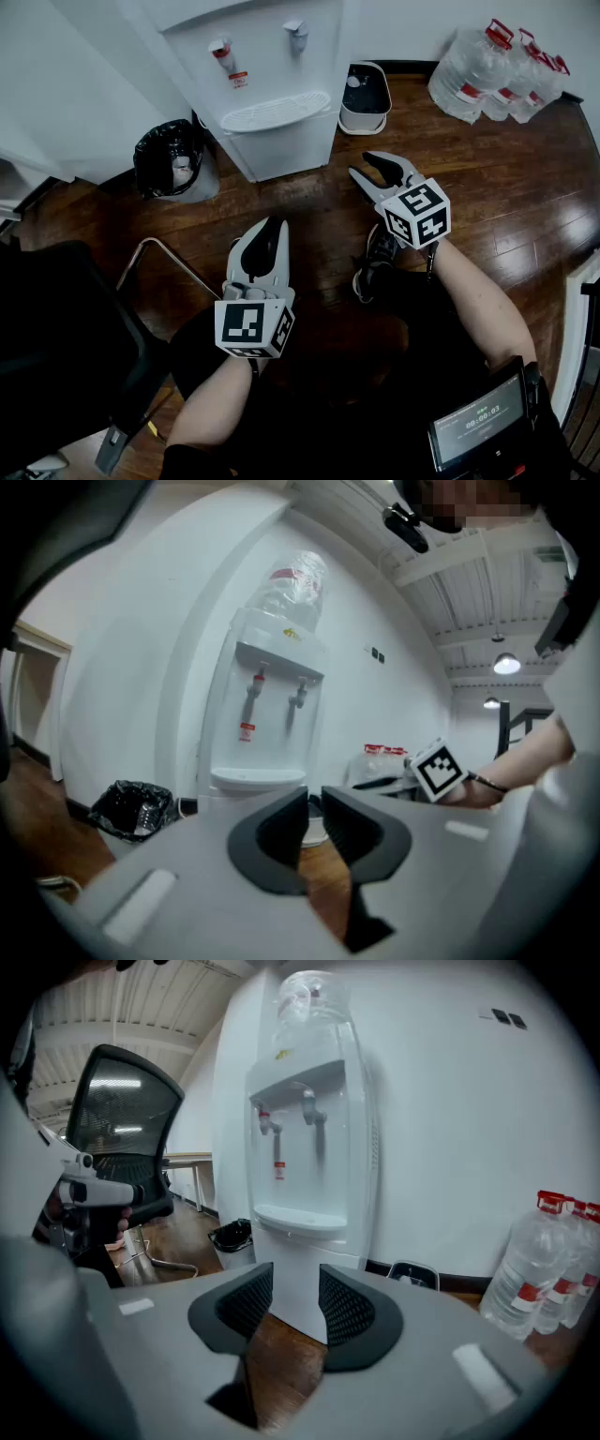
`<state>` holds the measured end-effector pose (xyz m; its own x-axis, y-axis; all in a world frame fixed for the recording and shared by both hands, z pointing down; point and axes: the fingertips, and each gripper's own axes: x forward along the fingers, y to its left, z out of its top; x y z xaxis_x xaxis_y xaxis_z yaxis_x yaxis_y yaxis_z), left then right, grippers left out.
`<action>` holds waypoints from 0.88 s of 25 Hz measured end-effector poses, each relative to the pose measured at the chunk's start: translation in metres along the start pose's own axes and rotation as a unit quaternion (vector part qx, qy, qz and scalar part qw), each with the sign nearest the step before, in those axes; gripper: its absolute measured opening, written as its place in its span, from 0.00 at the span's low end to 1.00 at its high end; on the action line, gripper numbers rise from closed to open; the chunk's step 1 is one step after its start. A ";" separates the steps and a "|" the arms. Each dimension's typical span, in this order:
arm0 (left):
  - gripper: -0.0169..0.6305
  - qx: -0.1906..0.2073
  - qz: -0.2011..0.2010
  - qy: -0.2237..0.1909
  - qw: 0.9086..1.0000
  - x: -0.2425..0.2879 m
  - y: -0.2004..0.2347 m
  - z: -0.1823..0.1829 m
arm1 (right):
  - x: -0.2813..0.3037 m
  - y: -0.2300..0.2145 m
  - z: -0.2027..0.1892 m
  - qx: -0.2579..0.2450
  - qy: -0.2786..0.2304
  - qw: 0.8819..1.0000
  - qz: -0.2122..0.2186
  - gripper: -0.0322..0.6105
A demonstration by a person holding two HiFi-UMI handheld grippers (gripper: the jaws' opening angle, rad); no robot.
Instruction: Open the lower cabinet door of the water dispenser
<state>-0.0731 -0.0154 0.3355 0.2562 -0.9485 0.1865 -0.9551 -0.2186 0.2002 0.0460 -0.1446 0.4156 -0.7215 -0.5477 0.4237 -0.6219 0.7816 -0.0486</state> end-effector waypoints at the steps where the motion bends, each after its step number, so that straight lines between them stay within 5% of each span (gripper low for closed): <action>1: 0.13 0.009 0.002 0.005 1.000 0.009 0.006 0.000 | 0.010 -0.010 -0.002 0.000 0.008 1.000 0.000 0.29; 6: 0.14 0.033 0.014 0.034 0.999 0.058 0.043 -0.003 | 0.058 -0.046 -0.013 0.012 0.040 0.999 0.012 0.30; 10: 0.16 0.009 0.013 0.054 0.998 0.101 0.065 -0.010 | 0.096 -0.059 -0.024 -0.009 0.070 0.997 0.038 0.33; 17: 0.16 0.030 -0.037 0.094 0.994 0.155 0.059 -0.029 | 0.142 -0.090 -0.044 -0.036 0.119 0.990 0.071 0.38; 22: 0.16 0.011 -0.054 0.128 0.990 0.166 0.061 -0.049 | 0.160 -0.096 -0.050 -0.049 0.125 0.985 0.109 0.42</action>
<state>-0.0821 -0.1746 0.4259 0.3831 -0.8306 0.4042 -0.9226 -0.3223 0.2120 0.0054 -0.2920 0.5329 -0.7297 -0.2826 0.6227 -0.4195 0.9041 -0.0814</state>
